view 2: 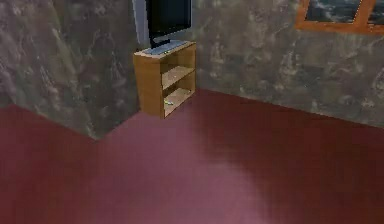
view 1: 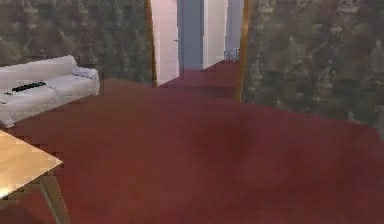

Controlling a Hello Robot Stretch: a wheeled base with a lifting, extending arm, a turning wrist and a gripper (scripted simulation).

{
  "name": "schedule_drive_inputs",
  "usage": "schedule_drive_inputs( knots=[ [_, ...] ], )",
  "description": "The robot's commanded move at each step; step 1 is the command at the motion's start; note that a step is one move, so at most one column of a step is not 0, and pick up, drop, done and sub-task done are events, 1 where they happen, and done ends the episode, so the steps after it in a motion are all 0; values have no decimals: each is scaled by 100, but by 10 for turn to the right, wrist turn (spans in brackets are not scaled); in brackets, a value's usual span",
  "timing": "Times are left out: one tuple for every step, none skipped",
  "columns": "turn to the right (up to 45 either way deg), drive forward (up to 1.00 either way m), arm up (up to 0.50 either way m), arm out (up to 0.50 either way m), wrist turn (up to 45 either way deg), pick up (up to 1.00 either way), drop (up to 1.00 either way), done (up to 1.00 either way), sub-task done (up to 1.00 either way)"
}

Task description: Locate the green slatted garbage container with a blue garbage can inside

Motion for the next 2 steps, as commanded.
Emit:
schedule_drive_inputs(
  knots=[
    [0, 100, 0, 0, 0, 0, 0, 0, 0],
    [30, 0, 0, 0, 0, 0, 0, 0, 0]
  ],
)
